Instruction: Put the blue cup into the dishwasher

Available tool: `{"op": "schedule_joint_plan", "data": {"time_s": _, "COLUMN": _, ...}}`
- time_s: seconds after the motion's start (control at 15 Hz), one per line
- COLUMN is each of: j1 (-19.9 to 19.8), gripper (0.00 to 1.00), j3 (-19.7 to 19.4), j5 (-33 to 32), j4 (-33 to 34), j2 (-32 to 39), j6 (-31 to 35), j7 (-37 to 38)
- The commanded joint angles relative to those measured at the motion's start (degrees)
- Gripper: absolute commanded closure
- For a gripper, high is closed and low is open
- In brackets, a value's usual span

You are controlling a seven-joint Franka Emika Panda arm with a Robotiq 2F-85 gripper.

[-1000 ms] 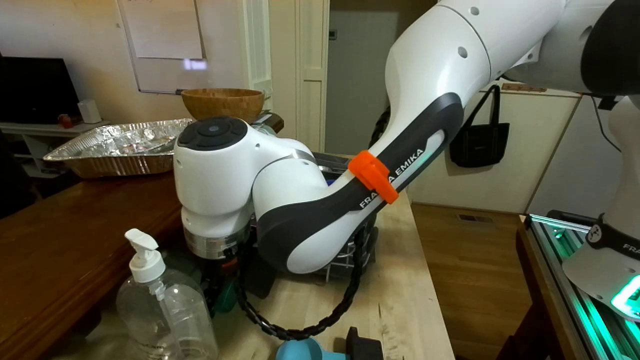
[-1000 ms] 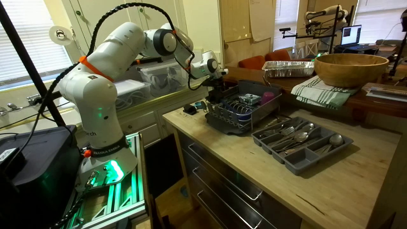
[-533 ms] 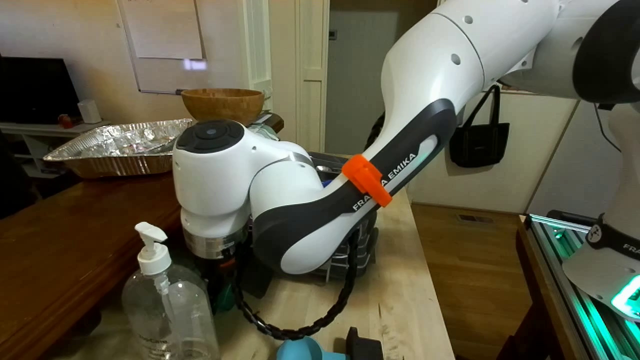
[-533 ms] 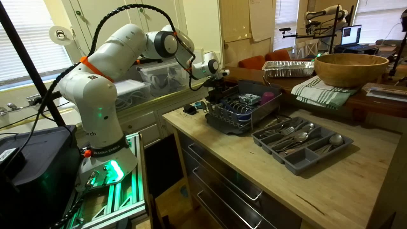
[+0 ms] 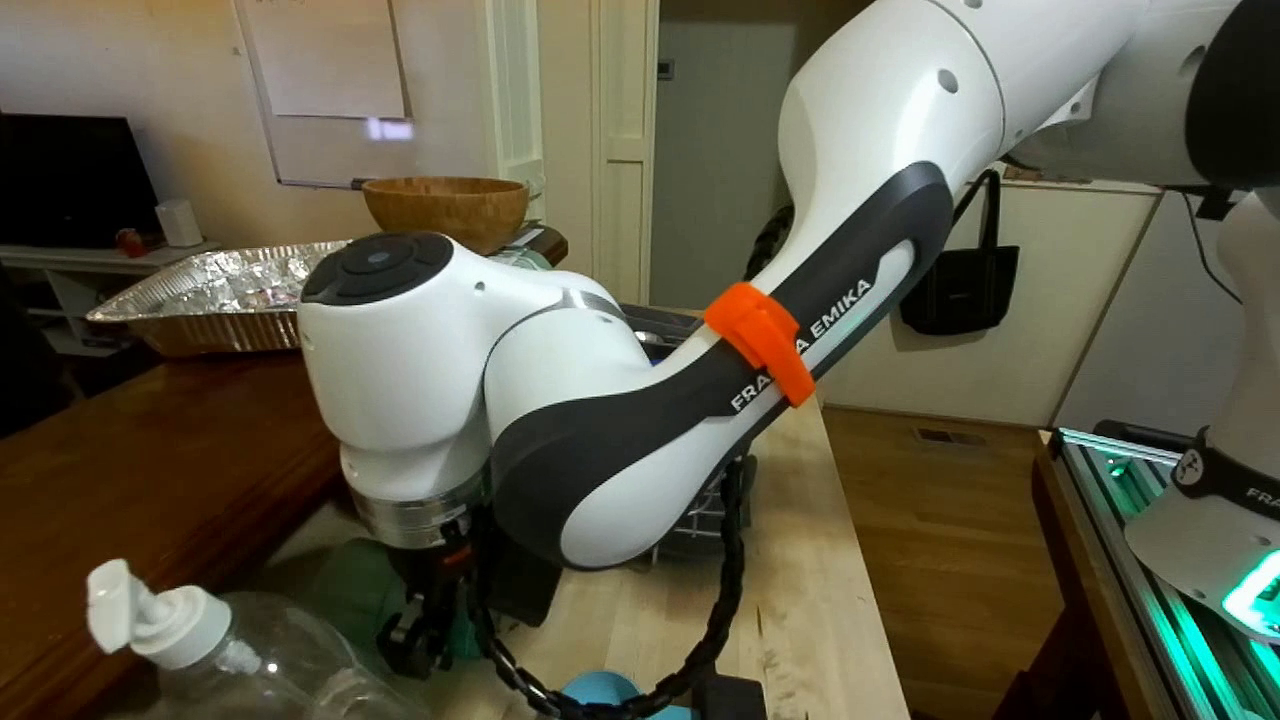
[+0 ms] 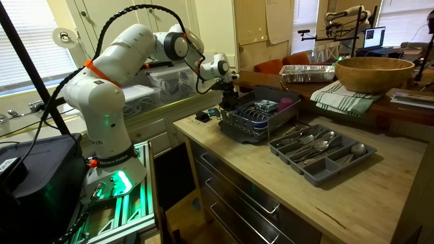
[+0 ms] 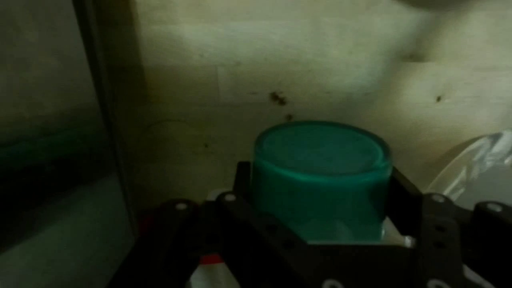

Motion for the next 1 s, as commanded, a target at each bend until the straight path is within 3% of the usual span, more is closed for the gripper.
{"op": "schedule_joint_plan", "data": {"time_s": 0.0, "j1": 0.01, "gripper": 0.47, "j3": 1.15, "j5": 1.85, "j4": -1.53, "j2": -2.19, "j6": -6.97, "j7": 0.6}}
{"op": "schedule_joint_plan", "data": {"time_s": 0.47, "j1": 0.74, "gripper": 0.47, "j3": 1.4, "j5": 1.43, "j4": -2.88, "j2": -5.55, "j6": -17.99, "j7": 5.01}}
{"op": "schedule_joint_plan", "data": {"time_s": 0.93, "j1": 0.92, "gripper": 0.47, "j3": 5.22, "j5": 2.1, "j4": -6.58, "j2": -11.62, "j6": -27.2, "j7": 3.28}}
